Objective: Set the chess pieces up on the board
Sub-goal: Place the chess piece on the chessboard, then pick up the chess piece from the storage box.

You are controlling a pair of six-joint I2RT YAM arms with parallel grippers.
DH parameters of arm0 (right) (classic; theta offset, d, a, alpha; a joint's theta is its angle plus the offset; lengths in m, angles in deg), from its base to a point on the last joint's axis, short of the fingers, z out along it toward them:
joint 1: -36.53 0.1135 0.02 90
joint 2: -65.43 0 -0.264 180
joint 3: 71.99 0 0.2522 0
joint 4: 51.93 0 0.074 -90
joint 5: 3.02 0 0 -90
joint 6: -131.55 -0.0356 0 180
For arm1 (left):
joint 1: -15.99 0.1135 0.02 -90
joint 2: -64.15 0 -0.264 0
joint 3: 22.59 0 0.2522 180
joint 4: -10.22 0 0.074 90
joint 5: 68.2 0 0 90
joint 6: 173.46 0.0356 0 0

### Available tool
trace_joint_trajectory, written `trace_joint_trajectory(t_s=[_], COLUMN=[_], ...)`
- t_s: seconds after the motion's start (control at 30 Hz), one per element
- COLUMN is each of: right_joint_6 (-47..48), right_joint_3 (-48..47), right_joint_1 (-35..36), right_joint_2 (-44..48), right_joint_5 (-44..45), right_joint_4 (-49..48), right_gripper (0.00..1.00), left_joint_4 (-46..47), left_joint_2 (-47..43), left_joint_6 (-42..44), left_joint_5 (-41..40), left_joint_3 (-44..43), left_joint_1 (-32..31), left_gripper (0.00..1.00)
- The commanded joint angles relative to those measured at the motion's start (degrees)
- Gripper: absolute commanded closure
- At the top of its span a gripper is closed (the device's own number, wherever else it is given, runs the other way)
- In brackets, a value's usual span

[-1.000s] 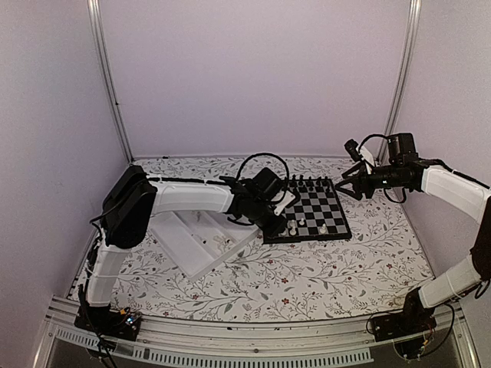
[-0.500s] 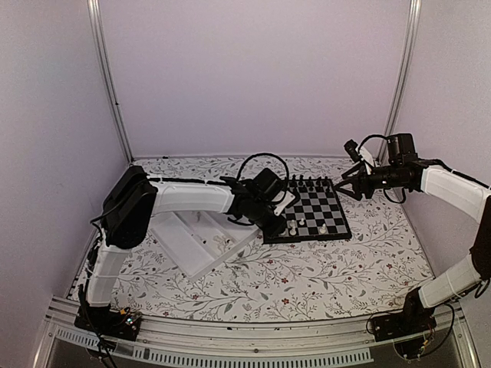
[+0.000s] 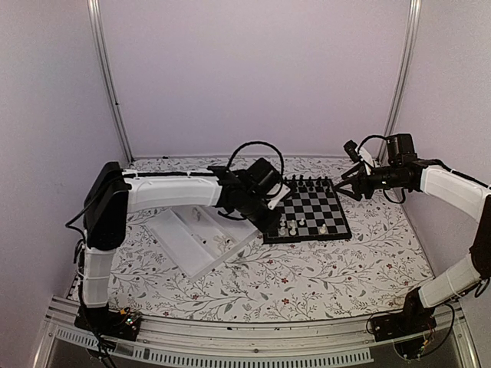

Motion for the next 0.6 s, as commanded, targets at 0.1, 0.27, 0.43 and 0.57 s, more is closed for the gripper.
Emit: trace_joint_trajectory(t_s=[0.1,0.27,0.43,0.57], right_joint_6=[1.18,1.28,1.32,1.88], right_joint_3=[0.06,0.08,0.11,-0.24], right_joint_1=[0.04,0.05,0.05,0.06], right_joint_2=[-0.22,-0.01,0.16,-0.6], right_joint_5=[-1.78,-2.19,-2.21,-2.25], right_joint_4=[0.37,0.51,0.46,0.94], right_gripper=[0.36,0.36,0.36,0.36], left_joint_4=[-4.58,-3.18,-0.61,-0.28], left_joint_2=[-16.47,-21.94,-22.44,-19.59], left_joint_6=[-3.67,-11.27,-13.84,-13.11], left_joint_5=[-16.98,-19.09,-16.09,-15.84], left_joint_3=[11.43,21.95,26.74,26.7], left_joint_1=[2.23,11.19,17.17,19.61], left_gripper=[0.66,0.65,0.67,0.69])
